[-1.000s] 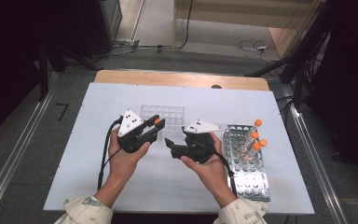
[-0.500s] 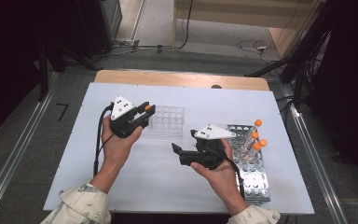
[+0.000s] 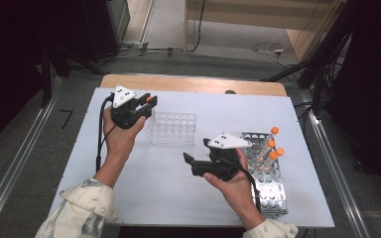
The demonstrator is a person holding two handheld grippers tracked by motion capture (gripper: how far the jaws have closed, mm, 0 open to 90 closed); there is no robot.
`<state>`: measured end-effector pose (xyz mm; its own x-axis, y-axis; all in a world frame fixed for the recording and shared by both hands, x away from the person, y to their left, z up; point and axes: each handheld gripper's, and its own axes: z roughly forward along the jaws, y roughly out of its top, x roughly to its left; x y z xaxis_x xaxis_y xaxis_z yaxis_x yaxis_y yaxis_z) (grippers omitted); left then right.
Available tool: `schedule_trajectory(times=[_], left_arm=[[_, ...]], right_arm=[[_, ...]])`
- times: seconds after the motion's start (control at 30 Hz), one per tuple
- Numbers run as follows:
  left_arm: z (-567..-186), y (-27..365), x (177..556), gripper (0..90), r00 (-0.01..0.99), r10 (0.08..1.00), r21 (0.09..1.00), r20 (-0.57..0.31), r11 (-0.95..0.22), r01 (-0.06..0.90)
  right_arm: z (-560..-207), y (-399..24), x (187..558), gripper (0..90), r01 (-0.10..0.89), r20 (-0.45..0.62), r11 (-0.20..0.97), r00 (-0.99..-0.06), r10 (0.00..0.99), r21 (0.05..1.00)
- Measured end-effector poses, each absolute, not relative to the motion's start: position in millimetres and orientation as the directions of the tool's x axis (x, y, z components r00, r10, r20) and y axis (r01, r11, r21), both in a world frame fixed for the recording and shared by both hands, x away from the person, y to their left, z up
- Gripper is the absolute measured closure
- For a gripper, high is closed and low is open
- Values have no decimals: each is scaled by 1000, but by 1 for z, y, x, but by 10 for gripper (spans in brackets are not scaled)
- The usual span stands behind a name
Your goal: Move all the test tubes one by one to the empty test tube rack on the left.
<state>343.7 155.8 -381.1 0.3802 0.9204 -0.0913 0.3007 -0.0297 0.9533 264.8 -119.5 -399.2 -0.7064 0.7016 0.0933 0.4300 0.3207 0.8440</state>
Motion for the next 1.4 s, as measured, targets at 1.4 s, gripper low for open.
schedule_trajectory(times=[1.4], left_arm=[[-435,147,379,709,327,944,922,-40,-91,376]], right_arm=[[-398,-126,259,205,429,113,303,-712,693,851]])
